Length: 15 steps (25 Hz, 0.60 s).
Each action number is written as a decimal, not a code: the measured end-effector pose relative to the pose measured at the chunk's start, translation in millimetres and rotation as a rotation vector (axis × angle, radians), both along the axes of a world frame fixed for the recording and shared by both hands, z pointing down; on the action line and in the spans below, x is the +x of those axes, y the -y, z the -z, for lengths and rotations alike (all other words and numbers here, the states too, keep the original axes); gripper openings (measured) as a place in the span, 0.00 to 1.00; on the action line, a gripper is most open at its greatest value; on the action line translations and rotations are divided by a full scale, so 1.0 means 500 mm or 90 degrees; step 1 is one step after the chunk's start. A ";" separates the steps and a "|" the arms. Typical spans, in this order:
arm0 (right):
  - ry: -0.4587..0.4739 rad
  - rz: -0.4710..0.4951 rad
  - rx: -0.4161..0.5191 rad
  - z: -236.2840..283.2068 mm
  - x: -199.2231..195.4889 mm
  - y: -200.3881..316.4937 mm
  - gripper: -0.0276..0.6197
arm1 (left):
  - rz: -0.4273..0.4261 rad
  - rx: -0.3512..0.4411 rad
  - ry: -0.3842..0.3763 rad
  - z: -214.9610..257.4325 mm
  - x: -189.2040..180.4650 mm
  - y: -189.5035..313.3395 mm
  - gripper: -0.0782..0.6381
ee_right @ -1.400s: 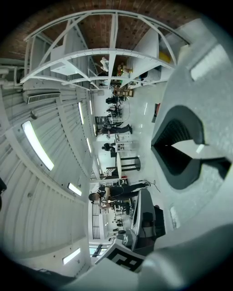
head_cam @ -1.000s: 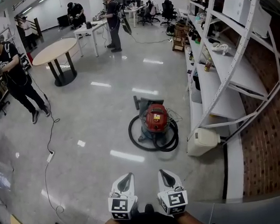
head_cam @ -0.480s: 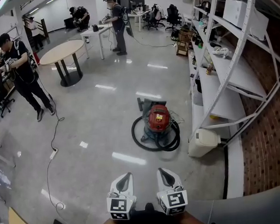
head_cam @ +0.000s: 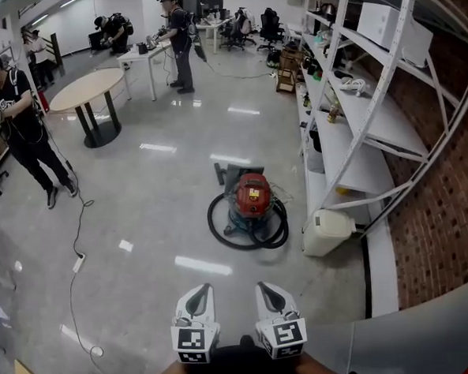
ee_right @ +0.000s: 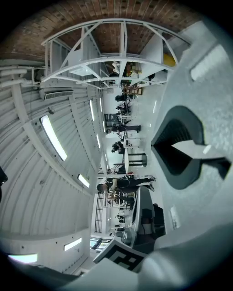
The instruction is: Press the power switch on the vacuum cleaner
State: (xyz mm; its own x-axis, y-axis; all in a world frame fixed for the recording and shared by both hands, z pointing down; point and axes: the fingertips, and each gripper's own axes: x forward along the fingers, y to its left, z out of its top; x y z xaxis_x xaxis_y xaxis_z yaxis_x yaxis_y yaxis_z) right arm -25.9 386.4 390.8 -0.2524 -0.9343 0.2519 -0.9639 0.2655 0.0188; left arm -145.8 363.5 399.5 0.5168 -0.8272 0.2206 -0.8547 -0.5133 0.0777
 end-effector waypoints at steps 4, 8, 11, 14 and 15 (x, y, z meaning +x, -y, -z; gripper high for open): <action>0.003 -0.018 -0.012 -0.012 -0.002 -0.014 0.03 | -0.012 -0.008 0.000 -0.015 -0.012 -0.004 0.13; 0.000 -0.035 -0.016 -0.012 0.001 -0.027 0.03 | -0.029 -0.002 -0.001 -0.017 -0.013 -0.007 0.13; -0.004 -0.044 -0.025 -0.013 0.007 -0.033 0.03 | -0.039 0.006 -0.002 -0.014 -0.006 -0.008 0.13; -0.005 -0.053 -0.029 -0.024 0.007 -0.039 0.03 | -0.051 0.003 -0.003 -0.021 -0.004 -0.014 0.13; -0.006 -0.053 -0.027 -0.024 0.005 -0.040 0.03 | -0.053 -0.001 -0.002 -0.024 -0.005 -0.017 0.13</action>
State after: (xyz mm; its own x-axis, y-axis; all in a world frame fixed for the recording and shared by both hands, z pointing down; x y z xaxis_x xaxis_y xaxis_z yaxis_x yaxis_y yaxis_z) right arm -23.5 406.5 402.7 -0.1716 -0.9405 0.2932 -0.9826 0.1850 0.0185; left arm -148.2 371.9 411.7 0.5840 -0.7814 0.2199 -0.8092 -0.5819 0.0809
